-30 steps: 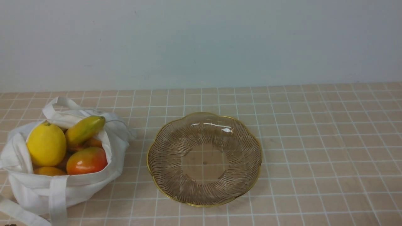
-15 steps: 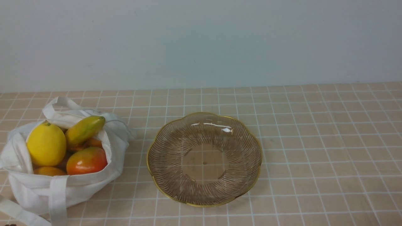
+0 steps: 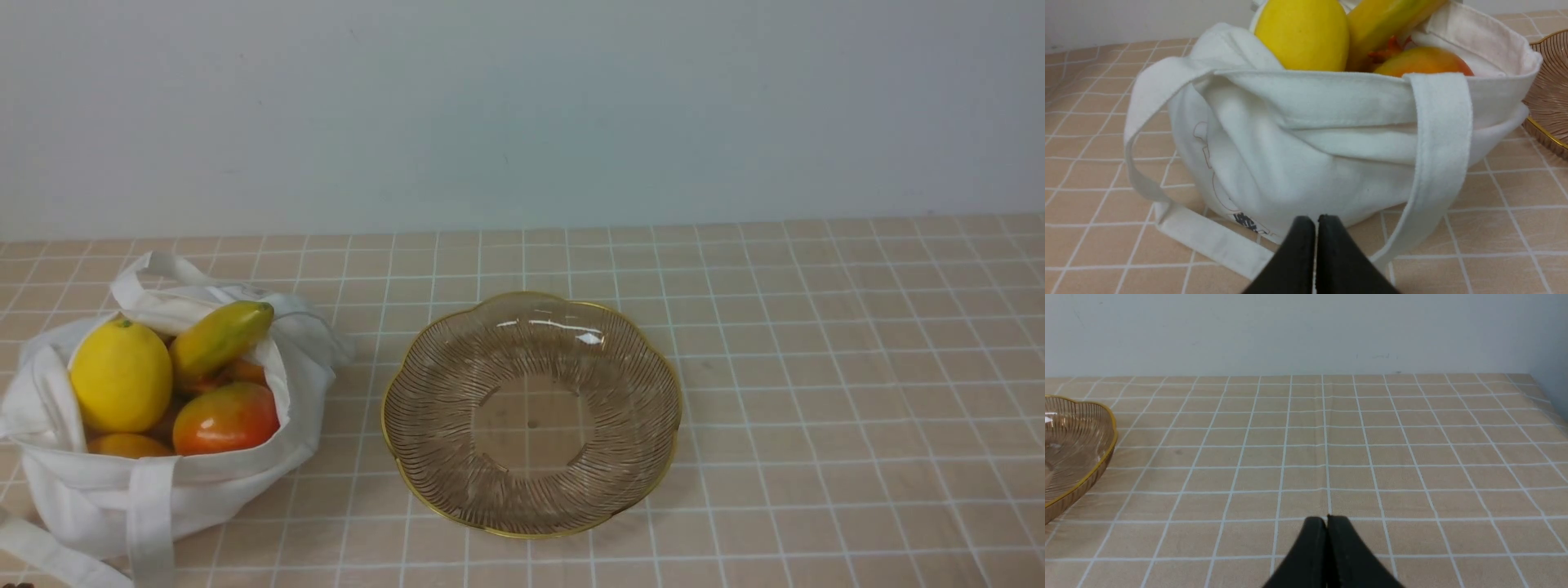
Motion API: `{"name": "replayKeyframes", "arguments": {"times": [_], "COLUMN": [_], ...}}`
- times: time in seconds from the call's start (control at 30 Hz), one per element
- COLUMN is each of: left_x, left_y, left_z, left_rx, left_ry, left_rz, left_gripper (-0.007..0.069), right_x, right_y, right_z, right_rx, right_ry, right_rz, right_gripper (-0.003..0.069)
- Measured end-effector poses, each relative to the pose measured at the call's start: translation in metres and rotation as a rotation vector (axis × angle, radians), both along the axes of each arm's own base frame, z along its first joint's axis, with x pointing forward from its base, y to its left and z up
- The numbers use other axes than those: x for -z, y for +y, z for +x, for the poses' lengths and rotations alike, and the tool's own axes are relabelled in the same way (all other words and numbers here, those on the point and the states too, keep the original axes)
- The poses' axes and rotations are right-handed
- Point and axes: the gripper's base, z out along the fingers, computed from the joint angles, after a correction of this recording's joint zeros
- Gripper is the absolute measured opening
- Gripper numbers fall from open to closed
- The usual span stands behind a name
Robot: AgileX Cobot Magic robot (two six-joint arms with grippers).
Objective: Take the fruit out of the bag on the brown coffee tablecloth and place them on the plate.
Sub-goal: 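Reach into the white bag and grasp the banana with the left gripper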
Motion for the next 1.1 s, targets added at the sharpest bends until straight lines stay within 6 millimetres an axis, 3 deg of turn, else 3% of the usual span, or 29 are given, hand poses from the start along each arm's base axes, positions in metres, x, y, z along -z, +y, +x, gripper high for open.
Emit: {"name": "replayKeyframes", "arguments": {"times": [0.57,0.63,0.73,0.87,1.1], "left_x": [-0.002,-0.003,-0.004,-0.006,-0.016], "left_y": [0.001,-0.002,-0.011,-0.018,-0.015], "left_z": [0.001,0.001,0.001,0.001,0.003], "left_rx": [-0.009,-0.032,-0.085,-0.122,-0.131], "left_ry": [-0.021,-0.04,-0.031,-0.005,-0.12], "left_rz": [0.003,-0.196,-0.691,-1.096,-1.284], "left_gripper": [-0.0008,-0.0008,-0.0008,-0.0008,-0.0008], "right_x": [0.0,0.0,0.0,0.0,0.0], "right_y": [0.0,0.0,0.0,0.0,0.0], "right_z": [0.0,0.0,0.0,0.0,0.0], "right_rx": [0.0,0.0,0.0,0.0,0.0], "right_ry": [0.0,0.0,0.0,0.0,0.0], "right_rz": [0.0,0.0,0.0,0.0,0.0], "right_gripper": [-0.0018,-0.0018,-0.0018,-0.0018,-0.0018]}}
